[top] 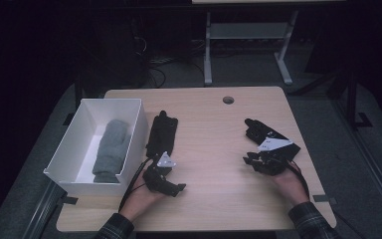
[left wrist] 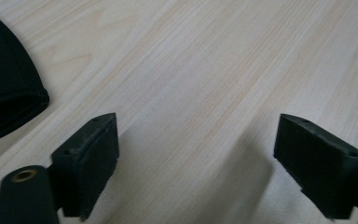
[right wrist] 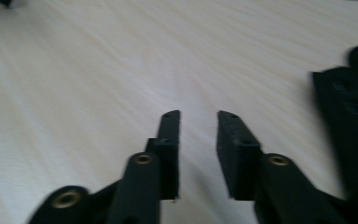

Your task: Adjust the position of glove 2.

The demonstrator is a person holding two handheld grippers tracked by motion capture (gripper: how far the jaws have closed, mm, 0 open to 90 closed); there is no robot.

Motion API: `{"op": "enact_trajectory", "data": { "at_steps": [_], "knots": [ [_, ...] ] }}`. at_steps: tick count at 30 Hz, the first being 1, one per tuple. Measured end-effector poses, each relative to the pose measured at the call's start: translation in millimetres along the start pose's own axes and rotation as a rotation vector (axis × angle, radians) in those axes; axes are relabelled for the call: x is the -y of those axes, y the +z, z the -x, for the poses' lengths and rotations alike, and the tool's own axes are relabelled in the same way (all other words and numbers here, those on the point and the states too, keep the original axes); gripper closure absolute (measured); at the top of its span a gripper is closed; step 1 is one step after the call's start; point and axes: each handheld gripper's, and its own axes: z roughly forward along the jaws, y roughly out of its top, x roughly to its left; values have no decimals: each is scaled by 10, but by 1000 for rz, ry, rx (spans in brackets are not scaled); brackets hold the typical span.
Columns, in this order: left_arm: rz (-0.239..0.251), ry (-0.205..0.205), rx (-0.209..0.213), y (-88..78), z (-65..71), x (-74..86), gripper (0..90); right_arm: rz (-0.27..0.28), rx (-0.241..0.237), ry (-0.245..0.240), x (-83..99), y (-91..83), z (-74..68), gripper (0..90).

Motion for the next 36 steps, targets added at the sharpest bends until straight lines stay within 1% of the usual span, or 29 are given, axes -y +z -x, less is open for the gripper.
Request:
{"op": "enact_trajectory", "data": {
  "at_steps": [1, 2, 3, 4, 5, 6, 7, 8, 9, 10, 12, 13, 16, 19, 21, 23, 26, 28, 29, 31, 36],
  "knots": [
    [-9, 22, -7, -1, 14, 4, 131, -1, 8, 7, 3, -15, 39, 814],
    [-4, 31, -13, 6, 27, 12, 131, -5, 21, 18, 8, -34, 110, 860],
    [3, 46, -14, 5, 30, 28, 127, -5, 34, 24, 16, -43, 148, 894],
    [18, 45, -14, 9, 29, 42, 127, -13, 45, 41, 28, -58, 213, 900],
    [36, 49, -11, 11, 24, 61, 127, -21, 49, 47, 36, -64, 254, 900],
    [57, 54, -6, 12, 16, 83, 126, -34, 60, 51, 45, -73, 302, 900],
    [63, 54, -5, 11, 16, 94, 127, -45, 75, 45, 57, -87, 362, 900],
    [63, 58, -7, 8, 14, 99, 127, -46, 86, 56, 66, -105, 407, 900],
    [72, 53, -8, 8, 19, 110, 128, -47, 90, 63, 75, -123, 449, 900],
    [76, 55, -7, 6, 17, 118, 127, -43, 99, 79, 90, -149, 514, 900],
    [100, 63, 3, 9, 4, 146, 127, -36, 113, 109, 116, -190, 606, 900],
    [110, 60, 7, 11, 2, 155, 128, -33, 114, 118, 127, -202, 636, 900],
    [107, 65, 6, 9, -1, 155, 129, -32, 137, 139, 175, -229, 733, 900],
    [108, 62, 7, 10, 0, 155, 128, -29, 150, 158, 215, -253, 812, 900],
    [108, 63, 7, 10, 1, 155, 128, -35, 149, 168, 238, -249, 844, 900],
    [107, 62, 7, 10, 0, 155, 128, -57, 149, 167, 261, -225, 862, 900],
    [108, 63, 7, 10, 0, 155, 128, -90, 139, 170, 278, -181, 851, 900],
    [108, 63, 7, 10, 0, 155, 128, -108, 134, 152, 277, -151, 833, 900],
    [108, 63, 7, 10, 0, 155, 128, -122, 130, 153, 273, -142, 820, 900],
    [108, 63, 6, 10, 1, 155, 129, -129, 122, 136, 272, -121, 806, 900],
    [107, 62, 7, 10, 1, 155, 128, -141, 103, 125, 262, -96, 762, 900]
  ]
}}
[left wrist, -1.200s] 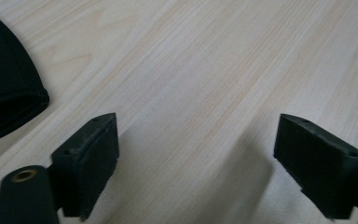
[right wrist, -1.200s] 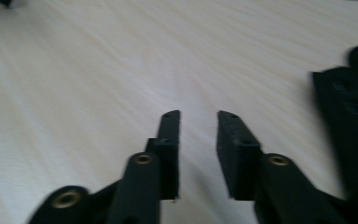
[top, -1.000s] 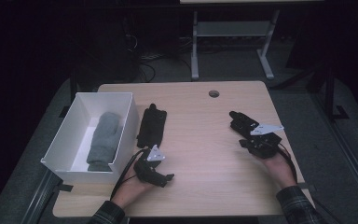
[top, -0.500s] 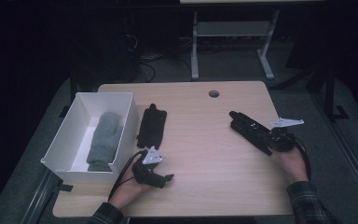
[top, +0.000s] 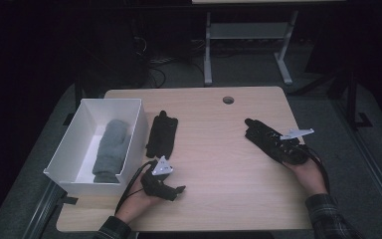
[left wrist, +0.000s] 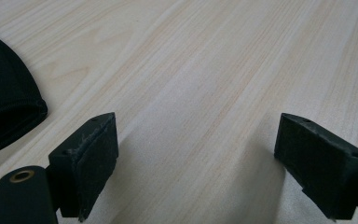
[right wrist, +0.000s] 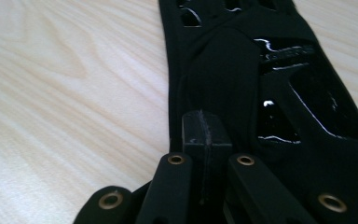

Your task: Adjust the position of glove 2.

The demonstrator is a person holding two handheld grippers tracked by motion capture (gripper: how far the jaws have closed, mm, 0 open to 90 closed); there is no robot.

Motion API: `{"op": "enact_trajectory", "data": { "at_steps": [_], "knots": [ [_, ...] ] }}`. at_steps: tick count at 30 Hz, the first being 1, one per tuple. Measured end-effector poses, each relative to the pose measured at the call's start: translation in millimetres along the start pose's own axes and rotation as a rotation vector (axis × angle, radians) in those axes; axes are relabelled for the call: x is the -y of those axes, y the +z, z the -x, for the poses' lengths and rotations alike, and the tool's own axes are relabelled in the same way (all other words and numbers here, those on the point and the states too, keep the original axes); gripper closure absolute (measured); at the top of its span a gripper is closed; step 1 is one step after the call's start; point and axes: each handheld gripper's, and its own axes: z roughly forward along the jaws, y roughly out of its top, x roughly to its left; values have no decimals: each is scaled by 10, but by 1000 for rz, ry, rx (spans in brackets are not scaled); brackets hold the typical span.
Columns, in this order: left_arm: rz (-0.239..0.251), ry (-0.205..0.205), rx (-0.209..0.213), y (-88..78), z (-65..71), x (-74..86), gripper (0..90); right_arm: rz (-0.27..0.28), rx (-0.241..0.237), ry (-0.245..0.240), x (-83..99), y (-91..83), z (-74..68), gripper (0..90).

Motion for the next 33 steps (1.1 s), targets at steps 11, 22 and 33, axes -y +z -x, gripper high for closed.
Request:
{"op": "enact_trajectory", "data": {
  "at_steps": [11, 22, 33],
  "knots": [
    [1, 0, -2, 4, -1, -1, 128, -19, -68, -38, -19, 5, -179, 900],
    [0, 1, -1, 4, -2, -2, 127, -47, -175, -96, -78, 41, -455, 900],
    [-3, 1, -1, 8, -5, -11, 127, -54, -271, -161, -141, 106, -785, 900]
  ]
}}
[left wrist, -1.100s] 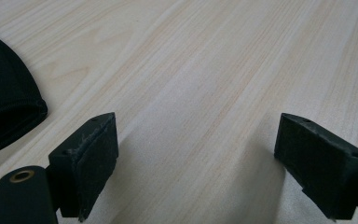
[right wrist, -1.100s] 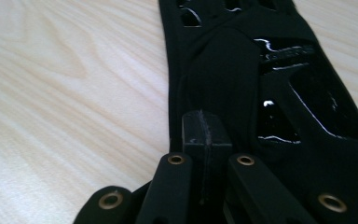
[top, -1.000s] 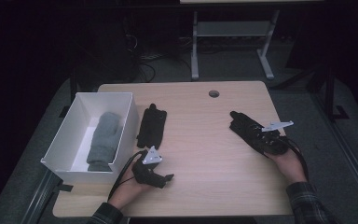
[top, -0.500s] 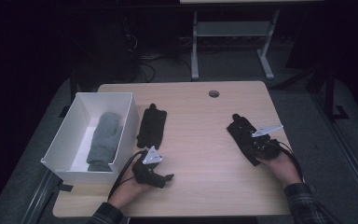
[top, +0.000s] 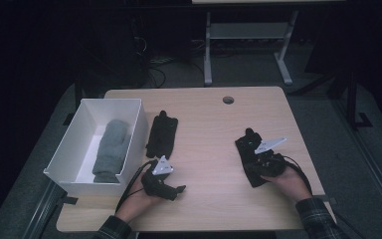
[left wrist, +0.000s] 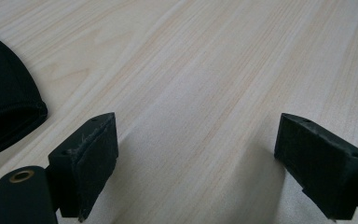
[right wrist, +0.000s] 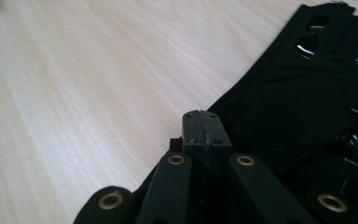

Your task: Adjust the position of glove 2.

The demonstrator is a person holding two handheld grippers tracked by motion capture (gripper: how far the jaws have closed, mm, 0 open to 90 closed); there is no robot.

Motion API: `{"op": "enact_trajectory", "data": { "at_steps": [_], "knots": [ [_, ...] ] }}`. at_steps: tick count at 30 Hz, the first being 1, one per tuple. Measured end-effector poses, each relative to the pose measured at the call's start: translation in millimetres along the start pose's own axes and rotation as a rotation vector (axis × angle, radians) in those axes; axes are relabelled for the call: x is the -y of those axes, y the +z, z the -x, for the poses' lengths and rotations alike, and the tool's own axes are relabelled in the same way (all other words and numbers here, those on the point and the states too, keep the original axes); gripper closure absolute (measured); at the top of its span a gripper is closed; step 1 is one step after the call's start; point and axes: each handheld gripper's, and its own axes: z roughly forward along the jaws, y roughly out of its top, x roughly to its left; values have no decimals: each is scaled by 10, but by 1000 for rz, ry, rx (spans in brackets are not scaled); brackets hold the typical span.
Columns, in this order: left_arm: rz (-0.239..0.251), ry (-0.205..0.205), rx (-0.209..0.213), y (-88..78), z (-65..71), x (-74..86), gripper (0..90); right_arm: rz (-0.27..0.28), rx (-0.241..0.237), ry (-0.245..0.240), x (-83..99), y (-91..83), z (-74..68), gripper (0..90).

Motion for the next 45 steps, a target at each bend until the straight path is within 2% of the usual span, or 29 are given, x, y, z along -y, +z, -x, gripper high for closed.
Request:
{"op": "enact_trajectory", "data": {
  "at_steps": [9, 14, 17, 18, 20, 21, 23, 26, 29, 32, 35, 37, 39, 45],
  "knots": [
    [6, 0, -1, 5, 1, 2, 127, -7, -77, -58, -81, 111, -273, 900],
    [8, -2, -2, 12, -1, -3, 127, -10, -122, -72, -114, 168, -422, 900],
    [8, -2, -2, 12, -2, -3, 127, -14, -135, -93, -137, 195, -512, 900],
    [8, -2, -2, 12, -2, -3, 127, -10, -133, -114, -150, 203, -543, 900],
    [7, 7, -4, 11, -7, -5, 127, -3, -120, -121, -174, 181, -565, 900],
    [7, -2, -2, 12, -1, -3, 127, 8, -111, -130, -178, 164, -545, 900],
    [8, -2, -2, 12, -1, -3, 127, 43, -92, -106, -184, 97, -480, 900],
    [6, 8, -4, 14, -8, -9, 127, 71, -27, -73, -171, -4, -295, 900],
    [1, -3, -1, 16, -2, -14, 128, 73, 17, -29, -148, -34, -127, 900],
    [4, -3, -2, 19, -3, -14, 128, 54, 32, -2, -129, -1, -22, 900],
    [4, -2, -2, 19, -2, -13, 127, 15, 39, -17, -90, 96, 24, 900],
    [4, -2, -2, 19, -2, -13, 128, 23, 24, 12, -84, 91, 26, 900],
    [4, -4, -2, 19, -2, -14, 128, 27, 29, 0, -71, 89, 18, 900],
    [10, -5, -3, 24, -1, -12, 127, 22, 5, -7, 9, 42, -137, 900]
  ]
}}
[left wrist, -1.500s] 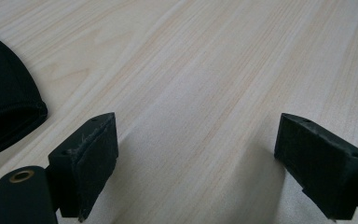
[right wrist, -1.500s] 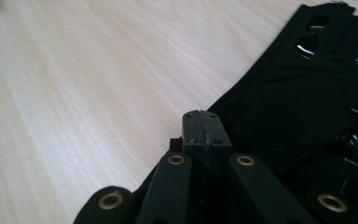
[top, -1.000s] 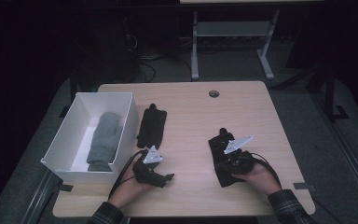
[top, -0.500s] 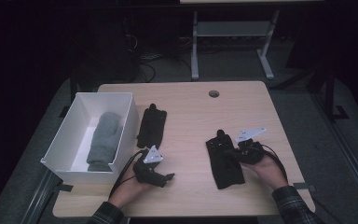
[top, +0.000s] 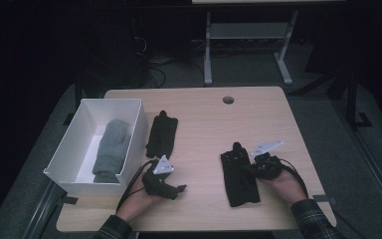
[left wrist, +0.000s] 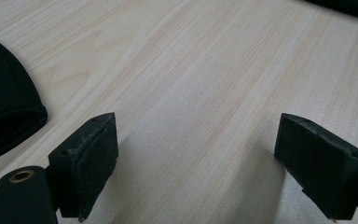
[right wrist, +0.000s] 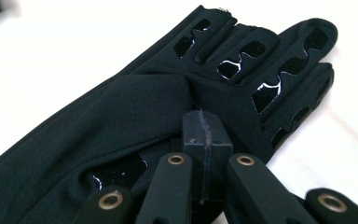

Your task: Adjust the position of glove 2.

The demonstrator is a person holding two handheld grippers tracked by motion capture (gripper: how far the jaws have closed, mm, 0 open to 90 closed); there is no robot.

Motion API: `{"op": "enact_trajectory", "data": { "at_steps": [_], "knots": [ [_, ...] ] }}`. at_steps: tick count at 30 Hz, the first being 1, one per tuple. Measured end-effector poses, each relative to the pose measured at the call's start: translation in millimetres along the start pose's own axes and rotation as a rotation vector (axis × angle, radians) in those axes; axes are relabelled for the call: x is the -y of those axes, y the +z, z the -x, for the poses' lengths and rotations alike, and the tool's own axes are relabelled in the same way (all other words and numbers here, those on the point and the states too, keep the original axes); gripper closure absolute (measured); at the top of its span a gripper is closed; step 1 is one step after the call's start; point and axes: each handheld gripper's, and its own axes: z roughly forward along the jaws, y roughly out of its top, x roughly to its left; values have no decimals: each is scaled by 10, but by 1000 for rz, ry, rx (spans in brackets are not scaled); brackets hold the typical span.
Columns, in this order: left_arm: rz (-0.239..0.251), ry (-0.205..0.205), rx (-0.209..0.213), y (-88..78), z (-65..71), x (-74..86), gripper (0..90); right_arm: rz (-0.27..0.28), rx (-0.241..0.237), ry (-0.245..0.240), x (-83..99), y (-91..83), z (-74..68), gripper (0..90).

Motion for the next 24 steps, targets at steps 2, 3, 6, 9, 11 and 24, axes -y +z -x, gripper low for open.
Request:
{"op": "enact_trajectory", "data": {
  "at_steps": [2, 3, 6, 9, 11, 24],
  "knots": [
    [1, -1, -1, 1, 1, 1, 128, -8, 11, 6, 19, -17, -74, 900],
    [0, 0, 0, 0, 0, 0, 128, -11, 17, 2, 22, -19, -113, 900],
    [0, -2, -1, 0, 3, 1, 128, -24, 28, -9, 16, -17, -215, 900],
    [0, 8, -3, -1, -4, -1, 128, -23, 21, -25, 15, -8, -286, 889],
    [0, 0, -1, 0, 1, 1, 128, -6, 16, -22, 6, -24, -283, 811],
    [1, -9, -13, 5, 0, -5, 127, 125, 179, 105, 282, -274, 262, 360]
  ]
}}
